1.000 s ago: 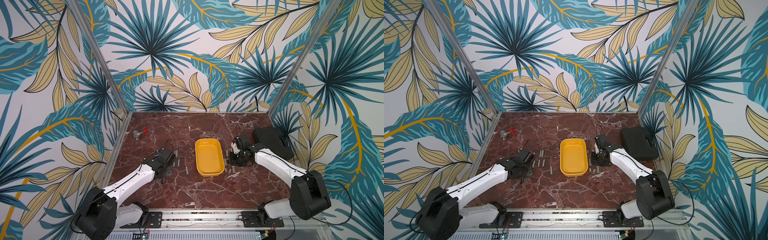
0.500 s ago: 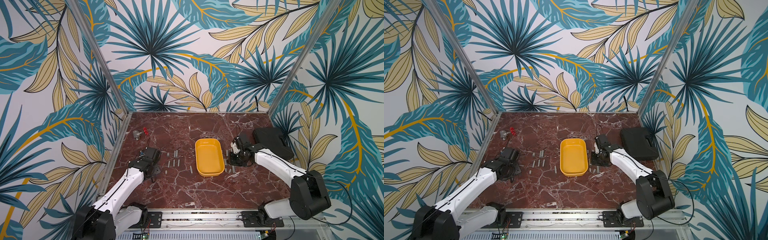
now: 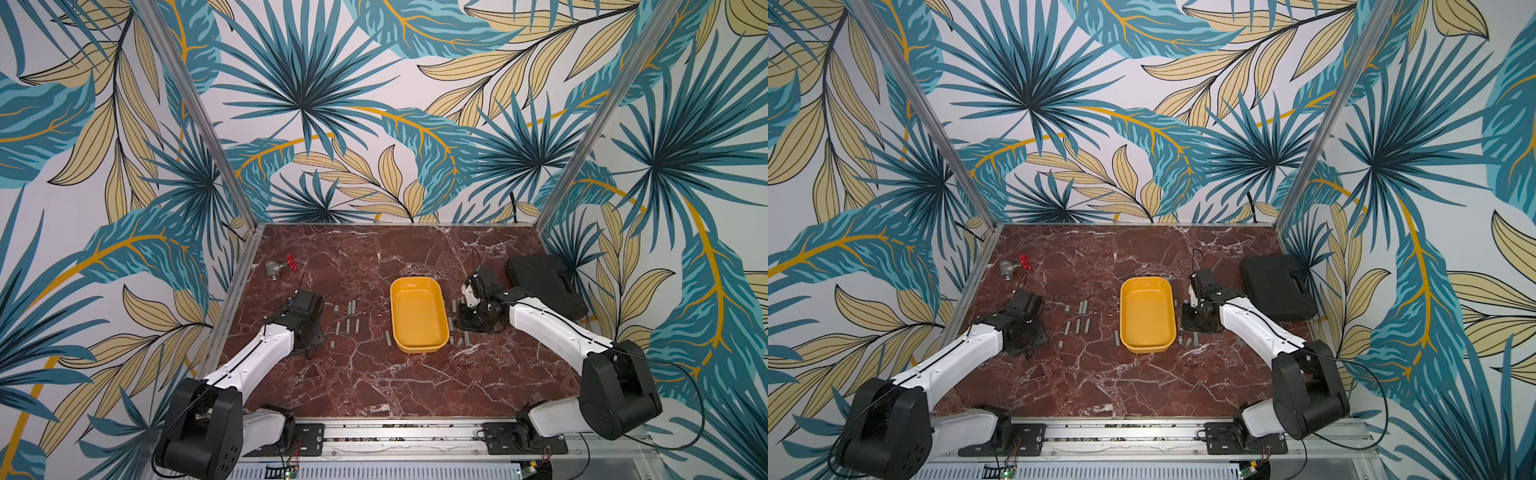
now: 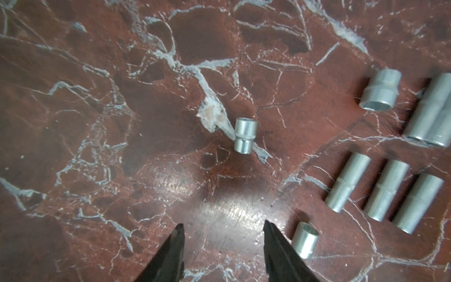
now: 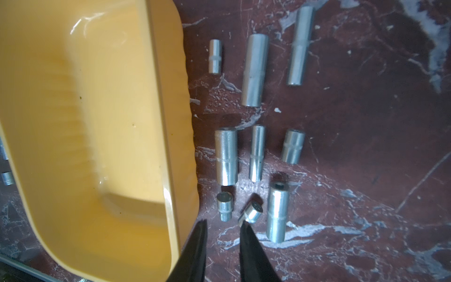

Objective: Take out the socket from the storage box
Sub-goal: Adjust the socket head at the center of the board.

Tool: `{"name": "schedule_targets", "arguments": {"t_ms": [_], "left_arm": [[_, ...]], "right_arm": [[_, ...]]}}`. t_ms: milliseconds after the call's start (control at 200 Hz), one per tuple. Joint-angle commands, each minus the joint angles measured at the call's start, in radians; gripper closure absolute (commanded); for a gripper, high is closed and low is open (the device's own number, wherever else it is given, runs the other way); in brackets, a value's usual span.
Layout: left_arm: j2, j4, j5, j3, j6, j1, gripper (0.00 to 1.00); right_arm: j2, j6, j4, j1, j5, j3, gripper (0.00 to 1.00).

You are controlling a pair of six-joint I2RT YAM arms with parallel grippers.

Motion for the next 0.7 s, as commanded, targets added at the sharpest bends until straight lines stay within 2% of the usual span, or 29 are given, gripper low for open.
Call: {"name": "schedule_targets", "arguments": {"t_ms": [0, 125, 451, 676, 691], "left_arm": [[0.028, 0.050, 0.018, 0.058, 0.036, 0.013, 0.45], [0.080, 0.087, 0.024, 0.081, 0.066, 0.018, 0.46], [0.263, 0.158, 0.096, 0.182, 0.158, 0.020, 0.61], [0.326, 0.182, 0.098, 0.214, 0.194, 0.020, 0.71], [0.329, 0.184, 0.126, 0.214, 0.194, 0.020, 0.72]], "right_arm": [[-0.020, -0.014, -0.034, -0.003, 0.007, 0.018, 0.74], [-0.022, -0.014, -0.039, -0.004, 0.006, 0.023, 0.74], [-0.025, -0.015, -0.045, -0.003, 0.016, 0.028, 0.74], [-0.024, -0.013, -0.050, -0.003, 0.025, 0.033, 0.74], [-0.023, -0.013, -0.048, -0.004, 0.025, 0.033, 0.74]]}}
